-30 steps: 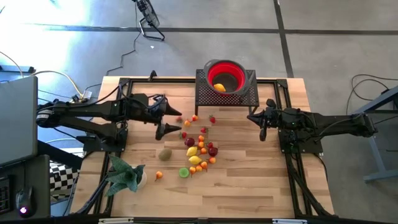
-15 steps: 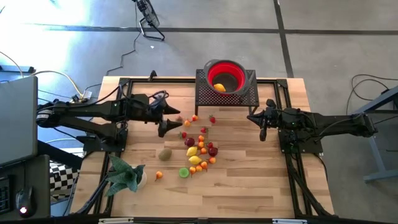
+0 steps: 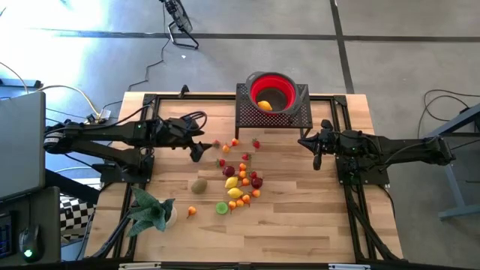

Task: Pick & Place Fruit
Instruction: Put the half kiwi into the strainer on the shelf

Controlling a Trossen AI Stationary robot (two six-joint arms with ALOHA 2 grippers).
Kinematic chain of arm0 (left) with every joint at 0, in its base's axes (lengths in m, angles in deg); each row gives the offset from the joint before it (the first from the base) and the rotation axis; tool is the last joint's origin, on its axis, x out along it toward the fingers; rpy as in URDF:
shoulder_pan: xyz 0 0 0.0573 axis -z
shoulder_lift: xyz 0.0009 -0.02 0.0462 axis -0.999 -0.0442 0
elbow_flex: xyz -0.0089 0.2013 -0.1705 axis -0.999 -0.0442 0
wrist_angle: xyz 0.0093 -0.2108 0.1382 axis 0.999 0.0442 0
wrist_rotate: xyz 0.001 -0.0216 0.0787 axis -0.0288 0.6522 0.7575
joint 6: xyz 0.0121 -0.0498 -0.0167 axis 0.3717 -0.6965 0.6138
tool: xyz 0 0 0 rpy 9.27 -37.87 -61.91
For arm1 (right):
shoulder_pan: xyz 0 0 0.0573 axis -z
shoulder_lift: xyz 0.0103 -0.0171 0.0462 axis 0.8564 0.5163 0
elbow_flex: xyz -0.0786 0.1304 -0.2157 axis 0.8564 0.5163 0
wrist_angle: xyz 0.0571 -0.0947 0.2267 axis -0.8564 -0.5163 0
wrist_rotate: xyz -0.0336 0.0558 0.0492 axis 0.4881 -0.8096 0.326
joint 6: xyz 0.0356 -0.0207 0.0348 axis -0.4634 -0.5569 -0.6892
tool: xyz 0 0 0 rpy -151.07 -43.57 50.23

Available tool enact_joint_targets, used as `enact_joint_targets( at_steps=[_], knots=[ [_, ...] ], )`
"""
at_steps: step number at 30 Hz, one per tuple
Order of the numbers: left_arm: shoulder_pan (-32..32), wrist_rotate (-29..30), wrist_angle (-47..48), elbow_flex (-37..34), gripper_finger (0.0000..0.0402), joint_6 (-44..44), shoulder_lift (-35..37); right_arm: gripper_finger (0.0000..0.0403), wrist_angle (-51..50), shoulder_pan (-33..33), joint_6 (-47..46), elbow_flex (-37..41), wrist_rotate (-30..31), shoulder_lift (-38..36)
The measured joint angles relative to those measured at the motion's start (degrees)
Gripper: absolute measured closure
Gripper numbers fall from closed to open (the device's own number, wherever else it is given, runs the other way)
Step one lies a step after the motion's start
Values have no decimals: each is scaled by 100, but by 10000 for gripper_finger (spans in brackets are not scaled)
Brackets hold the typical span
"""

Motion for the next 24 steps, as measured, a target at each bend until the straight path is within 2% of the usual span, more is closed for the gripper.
enact_joint_targets(
  at_steps=[6,13,24],
  knots=[
    [-2,232,544,338,73,25,-99,400,2,0,0,0,0,0],
    [-4,423,1479,568,73,630,-404,400,3,2,0,0,2,2],
    [0,436,1609,570,73,591,-1149,400,-4,0,0,0,0,2]
  ],
)
